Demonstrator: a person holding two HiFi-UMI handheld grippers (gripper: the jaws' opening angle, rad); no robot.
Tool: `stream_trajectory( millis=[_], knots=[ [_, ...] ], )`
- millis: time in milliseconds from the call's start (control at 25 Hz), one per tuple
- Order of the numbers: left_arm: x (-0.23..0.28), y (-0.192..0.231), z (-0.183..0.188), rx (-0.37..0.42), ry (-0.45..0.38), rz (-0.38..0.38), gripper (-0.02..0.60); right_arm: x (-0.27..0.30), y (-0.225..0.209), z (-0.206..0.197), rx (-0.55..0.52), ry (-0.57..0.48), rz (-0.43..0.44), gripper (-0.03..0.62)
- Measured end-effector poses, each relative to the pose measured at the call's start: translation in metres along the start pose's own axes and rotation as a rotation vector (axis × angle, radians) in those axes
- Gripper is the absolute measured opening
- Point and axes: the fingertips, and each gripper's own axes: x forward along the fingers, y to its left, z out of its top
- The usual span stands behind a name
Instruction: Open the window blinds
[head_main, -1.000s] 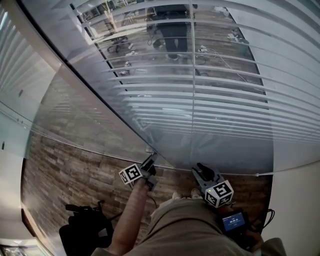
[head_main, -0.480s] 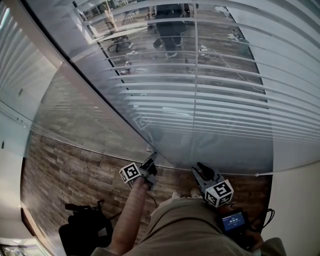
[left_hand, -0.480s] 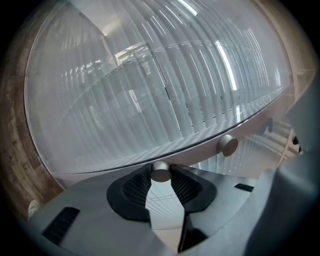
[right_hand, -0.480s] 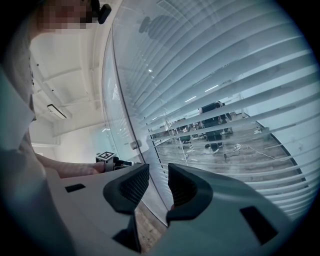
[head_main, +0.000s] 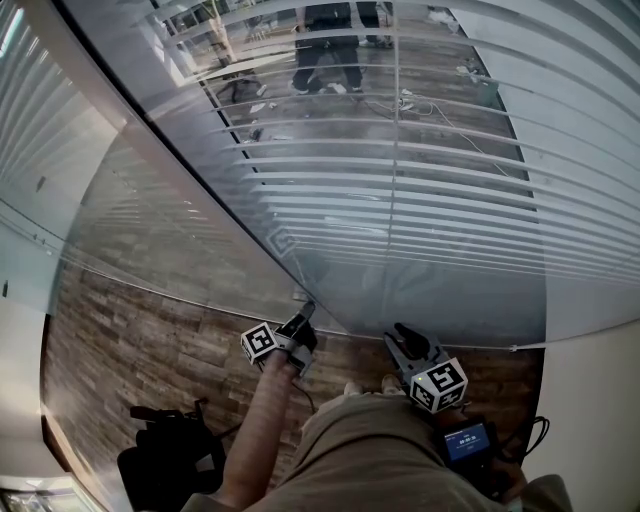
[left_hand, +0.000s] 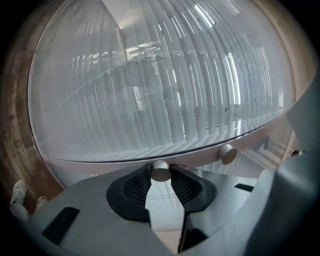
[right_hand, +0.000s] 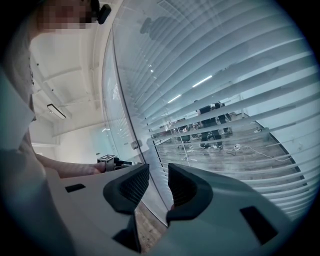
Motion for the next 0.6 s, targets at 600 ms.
stream_trajectory(
  millis=[600],
  knots=[
    [-0.001,-0.015,0.008,0.192,-0.081,-0.001,0.191,0.0,0.0,0.001,-0.005,0.001,-0.007,0.124]
  ],
)
